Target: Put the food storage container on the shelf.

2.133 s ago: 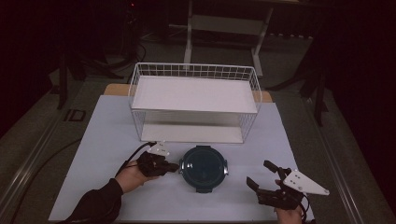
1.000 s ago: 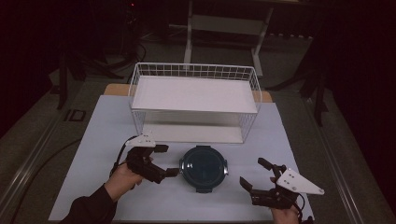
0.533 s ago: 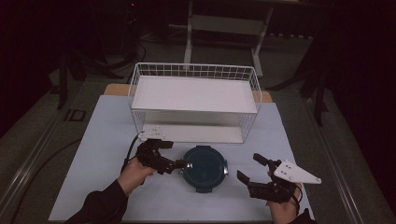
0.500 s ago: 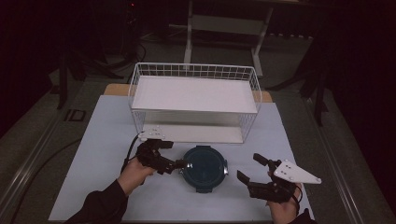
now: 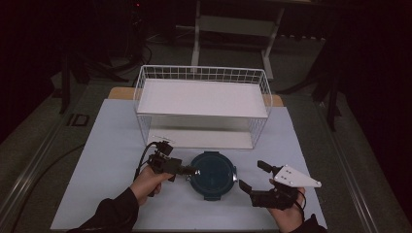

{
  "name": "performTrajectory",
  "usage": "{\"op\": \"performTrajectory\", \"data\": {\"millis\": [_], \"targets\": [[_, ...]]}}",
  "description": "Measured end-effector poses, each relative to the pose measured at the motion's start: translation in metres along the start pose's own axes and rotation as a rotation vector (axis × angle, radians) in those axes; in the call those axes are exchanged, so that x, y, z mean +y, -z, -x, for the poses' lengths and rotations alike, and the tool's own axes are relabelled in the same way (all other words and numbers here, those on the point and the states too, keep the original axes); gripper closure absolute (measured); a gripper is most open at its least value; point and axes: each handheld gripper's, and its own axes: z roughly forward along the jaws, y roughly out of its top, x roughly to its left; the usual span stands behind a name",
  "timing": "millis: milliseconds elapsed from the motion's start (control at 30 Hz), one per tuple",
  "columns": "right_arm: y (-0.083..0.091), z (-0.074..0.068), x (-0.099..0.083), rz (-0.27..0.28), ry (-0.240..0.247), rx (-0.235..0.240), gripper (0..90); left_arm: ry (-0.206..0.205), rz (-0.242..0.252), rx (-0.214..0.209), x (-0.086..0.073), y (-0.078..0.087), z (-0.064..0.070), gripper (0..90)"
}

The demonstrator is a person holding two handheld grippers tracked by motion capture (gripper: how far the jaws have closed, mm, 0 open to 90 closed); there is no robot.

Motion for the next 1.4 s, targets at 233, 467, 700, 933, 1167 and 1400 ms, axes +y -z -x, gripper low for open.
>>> {"op": "performTrajectory", "data": {"millis": [233,467,700,933,1167,1400], "targets": [[-0.006,-0.004,-0.001,-0.031,0.021,0.014,10.5,0.135,-0.056,-0.028,-0.001,-0.003,-0.011,22.9],[-0.008,-0.006,-0.003,-0.048,0.031,0.018,10.6,0.203,-0.093,-0.063,-0.003,-0.007,-0.018,40.8],[-0.007,-0.004,-0.003,-0.048,0.01,0.016,13.2,0.255,-0.078,-0.134,-0.007,-0.01,-0.024,52.2],[-0.011,0.008,-0.007,-0.088,-0.089,0.021,15.0,0.207,-0.061,-0.11,-0.009,-0.007,-0.016,53.5],[-0.023,0.024,-0.015,-0.158,-0.289,0.096,21.9,0.111,-0.035,-0.084,-0.013,-0.003,-0.001,55.5],[-0.038,0.038,-0.028,-0.252,-0.462,0.17,36.3,0.049,-0.029,-0.064,-0.019,0.001,0.008,56.4]]}}
